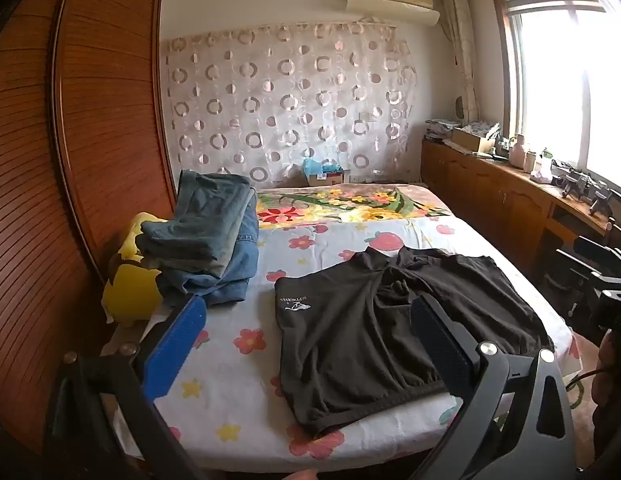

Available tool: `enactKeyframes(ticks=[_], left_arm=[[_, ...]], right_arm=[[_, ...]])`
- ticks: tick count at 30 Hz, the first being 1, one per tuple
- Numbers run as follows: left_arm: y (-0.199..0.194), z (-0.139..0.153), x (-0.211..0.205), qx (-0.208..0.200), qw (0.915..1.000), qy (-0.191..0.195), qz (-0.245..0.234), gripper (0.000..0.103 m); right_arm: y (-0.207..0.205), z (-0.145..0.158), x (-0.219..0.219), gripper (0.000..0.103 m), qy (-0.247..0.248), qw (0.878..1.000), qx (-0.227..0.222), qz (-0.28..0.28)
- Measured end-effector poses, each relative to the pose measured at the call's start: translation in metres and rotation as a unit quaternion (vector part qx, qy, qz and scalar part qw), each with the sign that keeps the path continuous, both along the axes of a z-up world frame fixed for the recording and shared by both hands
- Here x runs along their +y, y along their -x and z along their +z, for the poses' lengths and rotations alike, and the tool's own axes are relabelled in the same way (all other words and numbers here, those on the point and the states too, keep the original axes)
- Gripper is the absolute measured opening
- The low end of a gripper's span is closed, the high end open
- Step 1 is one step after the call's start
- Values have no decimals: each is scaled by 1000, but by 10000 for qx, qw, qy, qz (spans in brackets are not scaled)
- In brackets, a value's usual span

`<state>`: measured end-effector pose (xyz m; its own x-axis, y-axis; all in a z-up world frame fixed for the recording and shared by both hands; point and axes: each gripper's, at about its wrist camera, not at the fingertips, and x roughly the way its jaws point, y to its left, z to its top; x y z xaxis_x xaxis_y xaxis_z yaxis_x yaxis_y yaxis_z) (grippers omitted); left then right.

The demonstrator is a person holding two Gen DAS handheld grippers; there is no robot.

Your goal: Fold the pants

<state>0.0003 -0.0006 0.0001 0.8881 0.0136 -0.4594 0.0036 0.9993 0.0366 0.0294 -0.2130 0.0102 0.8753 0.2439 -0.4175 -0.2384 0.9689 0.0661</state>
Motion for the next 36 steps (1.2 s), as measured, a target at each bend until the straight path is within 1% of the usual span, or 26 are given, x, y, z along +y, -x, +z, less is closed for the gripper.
enactKeyframes(ticks=[6,9,16,36], left_arm=[[1,0,-1,-40,10000,49,10,103],[2,-6,3,-36,10000,54,20,103],[0,-9,6,-9,9999,102,32,103],[-4,-6,7,-4,9999,108,53,103]], right_arm=[[1,0,0,103,-85,10000,-28,17],[1,0,0,103,-47,10000,-19,6],[2,1,0,103,-28,10000,-14,11],[3,2,1,103,-11,10000,-17,2]])
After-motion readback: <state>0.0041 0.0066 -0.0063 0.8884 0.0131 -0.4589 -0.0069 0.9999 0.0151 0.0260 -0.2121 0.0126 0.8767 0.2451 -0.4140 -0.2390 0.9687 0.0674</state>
